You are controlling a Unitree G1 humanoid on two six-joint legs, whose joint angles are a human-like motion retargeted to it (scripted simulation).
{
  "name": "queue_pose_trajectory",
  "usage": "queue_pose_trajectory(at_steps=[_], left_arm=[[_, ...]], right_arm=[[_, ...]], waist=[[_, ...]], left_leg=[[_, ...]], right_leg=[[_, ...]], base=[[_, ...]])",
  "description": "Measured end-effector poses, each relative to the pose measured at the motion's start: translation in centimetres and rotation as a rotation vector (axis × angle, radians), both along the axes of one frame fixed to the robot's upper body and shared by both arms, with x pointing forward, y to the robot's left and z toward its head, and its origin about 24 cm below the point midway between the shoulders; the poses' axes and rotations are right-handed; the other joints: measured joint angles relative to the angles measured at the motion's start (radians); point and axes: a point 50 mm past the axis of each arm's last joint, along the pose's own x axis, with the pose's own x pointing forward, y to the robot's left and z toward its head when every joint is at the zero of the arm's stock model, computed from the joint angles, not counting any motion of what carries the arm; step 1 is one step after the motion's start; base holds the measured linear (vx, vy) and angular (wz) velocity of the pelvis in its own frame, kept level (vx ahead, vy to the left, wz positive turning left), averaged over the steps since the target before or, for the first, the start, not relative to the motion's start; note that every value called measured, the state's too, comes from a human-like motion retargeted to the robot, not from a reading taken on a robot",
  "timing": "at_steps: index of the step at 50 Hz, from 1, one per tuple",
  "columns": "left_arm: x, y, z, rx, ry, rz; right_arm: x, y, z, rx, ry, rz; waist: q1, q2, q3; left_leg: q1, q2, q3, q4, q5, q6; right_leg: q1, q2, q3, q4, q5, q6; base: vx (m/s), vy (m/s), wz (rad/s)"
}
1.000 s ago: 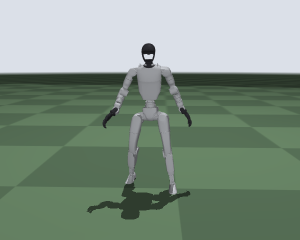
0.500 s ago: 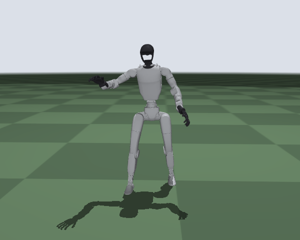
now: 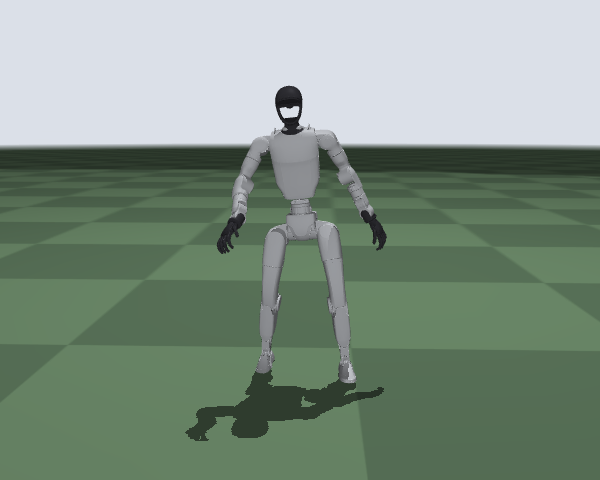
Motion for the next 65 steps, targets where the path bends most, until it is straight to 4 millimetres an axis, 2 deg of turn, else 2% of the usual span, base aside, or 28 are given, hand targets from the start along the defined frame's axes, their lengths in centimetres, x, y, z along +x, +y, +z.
queue_pose_trajectory(at_steps=[3,7,10,12,14,17,20,22,23,25,27,30,32,34,35,37,38,40,42,45,47,50,53,55,57,59,62,65], left_arm=[[-0.5,1.4,0.5,0.035,-0.014,0.145],[0.9,2.4,1.3,0.043,-0.119,0.251],[3.2,2.7,2.1,0.053,-0.211,0.227],[4.3,3.0,2.6,0.054,-0.240,0.157],[7.1,3.3,3.7,0.090,-0.311,0.136],[10.4,3.3,5.0,0.106,-0.388,0.085],[13.5,2.7,6.2,0.101,-0.464,0.034],[15.7,2.0,7.2,0.083,-0.516,-0.012],[16.8,1.6,7.6,0.061,-0.529,-0.046],[18.5,0.5,8.4,0.019,-0.574,-0.106],[19.4,-0.3,9.0,0.007,-0.641,-0.158],[21.8,-2.0,10.8,-0.019,-0.766,-0.203],[20.8,-2.8,9.9,-0.044,-0.726,-0.272],[21.1,-3.7,10.0,-0.049,-0.768,-0.251],[20.6,-4.1,9.5,-0.062,-0.764,-0.251],[19.0,-4.9,7.7,-0.103,-0.690,-0.263],[18.1,-5.3,6.8,-0.128,-0.643,-0.270],[15.1,-6.0,4.5,-0.184,-0.508,-0.320],[13.6,-6.0,3.4,-0.217,-0.433,-0.297],[9.9,-5.6,1.8,-0.245,-0.336,-0.244],[7.9,-5.1,1.2,-0.234,-0.297,-0.175],[4.0,-4.3,0.2,-0.214,-0.222,-0.084],[0.8,-3.6,-0.5,-0.210,-0.123,0.004],[-1.3,-2.7,-0.8,-0.219,-0.029,0.048],[-2.7,-2.1,-0.9,-0.232,0.048,0.102],[-3.5,-1.4,-0.8,-0.230,0.099,0.150],[-3.5,-0.5,-0.5,-0.198,0.111,0.179],[-1.3,0.2,0.0,-0.141,0.030,0.154]], right_arm=[[-3.9,-1.4,-3.5,0.416,0.019,-0.230],[-9.1,-2.9,-6.5,0.939,-0.098,-0.568],[-12.0,-3.8,-6.9,1.199,-0.278,-0.746],[-14.0,-4.4,-6.4,1.242,-0.375,-0.742],[-13.5,-5.2,-4.6,1.236,-0.482,-0.733],[-12.3,-6.7,-0.8,1.127,-0.612,-0.624],[-10.2,-7.9,3.9,0.940,-0.718,-0.472],[-8.5,-8.3,7.2,0.747,-0.748,-0.362],[-7.7,-8.6,8.6,0.561,-0.687,-0.285],[-5.9,-7.4,11.3,0.491,-0.665,-0.092],[-5.7,-7.7,13.6,0.167,-0.827,-0.215],[-3.1,-6.2,16.9,-0.203,-0.857,-0.153],[-1.1,-4.8,17.2,-0.522,-0.716,-0.030],[1.2,-2.6,17.6,-0.721,-0.663,0.078],[2.3,-1.0,17.2,-0.782,-0.644,0.167],[4.4,1.4,14.8,-0.940,-0.440,0.353],[5.1,2.5,13.3,-0.990,-0.325,0.436],[5.2,3.7,9.3,-1.005,-0.100,0.551],[5.2,3.7,7.7,-0.940,0.018,0.544],[4.1,3.0,5.6,-0.839,0.071,0.502],[3.7,2.3,5.5,-0.797,0.062,0.460],[2.6,1.2,4.4,-0.684,0.042,0.389],[0.9,0.1,2.1,-0.303,0.035,0.212],[-1.2,-0.5,-0.5,0.142,0.029,0.022],[-3.6,-0.7,-3.2,0.593,0.034,-0.173],[-6.3,-1.0,-5.7,0.927,0.033,-0.341],[-10.6,-1.4,-8.5,1.187,-0.009,-0.551],[-14.0,-2.1,-9.5,1.300,-0.143,-0.751]], waist=[[0.013,-0.010,0.001],[-0.019,-0.024,0.005],[-0.055,-0.016,0.009],[-0.086,-0.011,-0.015],[-0.102,-0.005,-0.007],[-0.140,-0.001,-0.006],[-0.174,0.002,-0.001],[-0.184,0.004,0.002],[-0.187,0.004,0.005],[-0.191,0.001,0.002],[-0.212,-0.015,-0.010],[-0.186,-0.013,-0.001],[-0.192,-0.004,-0.024],[-0.169,0.034,-0.014],[-0.164,0.051,-0.014],[-0.157,0.071,-0.015],[-0.151,0.077,-0.015],[-0.125,0.066,-0.025],[-0.083,0.049,-0.013],[-0.035,0.042,-0.016],[-0.010,0.023,-0.014],[0.017,0.007,-0.021],[0.039,-0.002,-0.023],[0.083,-0.022,-0.026],[0.109,-0.020,-0.026],[0.128,-0.028,-0.033],[0.134,-0.058,-0.044],[0.105,-0.063,-0.039]], left_leg=[[0.062,0.011,-0.014,-0.159,0.106,-0.009],[0.105,0.016,-0.052,-0.139,0.090,0.013],[0.170,0.039,-0.073,-0.182,0.083,0.018],[0.177,0.061,-0.085,-0.153,0.038,0.034],[0.223,0.074,-0.098,-0.231,0.076,0.008],[0.259,0.084,-0.110,-0.262,0.073,-0.002],[0.296,0.083,-0.117,-0.295,0.071,-0.007],[0.320,0.077,-0.114,-0.317,0.068,-0.013],[0.330,0.072,-0.114,-0.323,0.065,-0.011],[0.344,0.055,-0.116,-0.322,0.051,-0.008],[0.338,0.029,-0.125,-0.253,-0.014,0.005],[0.367,-0.003,-0.122,-0.267,-0.009,-0.009],[0.352,-0.009,-0.115,-0.178,-0.047,0.035],[0.324,0.006,-0.117,-0.107,-0.004,0.020],[0.306,0.014,-0.116,-0.049,0.008,0.019],[0.255,0.007,-0.126,0.096,0.025,0.020],[0.228,-0.002,-0.129,0.170,0.023,0.021],[0.207,-0.027,-0.094,0.288,-0.032,0.056],[0.136,-0.052,-0.071,0.400,-0.024,0.044],[0.067,-0.042,-0.005,0.500,-0.075,0.089],[-0.011,-0.060,-0.006,0.518,-0.038,0.059],[-0.072,-0.056,0.005,0.449,-0.029,0.051],[-0.069,-0.030,0.030,0.227,0.004,0.052],[-0.018,-0.022,0.056,0.003,0.039,0.045],[0.053,-0.015,0.040,-0.218,0.131,0.013],[0.102,-0.013,0.007,-0.324,0.204,-0.004],[0.152,-0.019,-0.015,-0.329,0.188,0.002],[0.225,-0.010,-0.024,-0.347,0.152,-0.008]], right_leg=[[0.017,0.016,-0.009,0.033,-0.013,-0.023],[-0.023,0.034,-0.015,0.221,0.041,-0.075],[-0.115,0.062,-0.034,0.460,0.101,-0.122],[-0.195,0.051,-0.102,0.644,0.059,-0.128],[-0.275,0.050,-0.133,0.765,0.008,-0.193],[-0.362,0.041,-0.177,0.873,-0.050,-0.201],[-0.421,0.044,-0.195,0.857,-0.061,-0.182],[-0.441,0.047,-0.205,0.775,-0.053,-0.167],[-0.444,0.047,-0.212,0.717,-0.050,-0.157],[-0.434,0.042,-0.231,0.560,-0.046,-0.129],[-0.392,0.009,-0.284,0.387,-0.039,-0.073],[-0.302,0.033,-0.289,0.031,0.133,-0.050],[-0.301,0.016,-0.296,0.060,0.138,-0.057],[-0.266,0.046,-0.268,0.005,0.166,-0.114],[-0.260,0.050,-0.264,0.026,0.150,-0.123],[-0.237,0.043,-0.257,0.052,0.121,-0.107],[-0.219,0.037,-0.254,0.051,0.113,-0.095],[-0.207,0.001,-0.245,0.122,0.062,-0.055],[-0.180,-0.023,-0.222,0.102,0.066,-0.044],[-0.132,-0.035,-0.210,0.073,0.055,-0.048],[-0.116,-0.052,-0.204,0.044,0.062,-0.030],[-0.089,-0.054,-0.200,0.018,0.059,-0.010],[-0.054,-0.037,-0.192,-0.020,0.062,-0.014],[-0.057,-0.035,-0.177,0.023,0.037,0.005],[-0.008,-0.008,-0.166,-0.017,0.040,-0.009],[0.017,0.007,-0.157,-0.014,0.037,-0.019],[0.006,-0.004,-0.159,0.101,0.031,-0.036],[-0.059,-0.006,-0.162,0.336,0.049,-0.081]], base=[[0.42,0.22,-0.04],[0.41,0.24,0.37],[0.40,0.20,0.47],[0.40,0.14,0.48],[0.33,0.10,0.21],[0.34,0.07,0.33],[0.34,0.03,0.27],[0.35,-0.01,0.13],[0.37,-0.03,0.11],[0.41,-0.06,0.25],[0.46,-0.10,0.39],[0.45,-0.15,-0.05],[0.49,-0.16,0.02],[0.44,-0.17,-0.30],[0.46,-0.16,-0.23],[0.47,-0.14,-0.18],[0.49,-0.12,-0.22],[0.50,-0.10,-0.33],[0.42,-0.07,-0.41],[0.42,-0.01,-0.29],[0.37,0.02,-0.18],[0.38,0.06,-0.23],[0.39,0.10,-0.35],[0.43,0.14,-0.65],[0.44,0.20,-0.61],[0.44,0.22,-0.36],[0.44,0.24,-0.02],[0.41,0.23,0.31]])
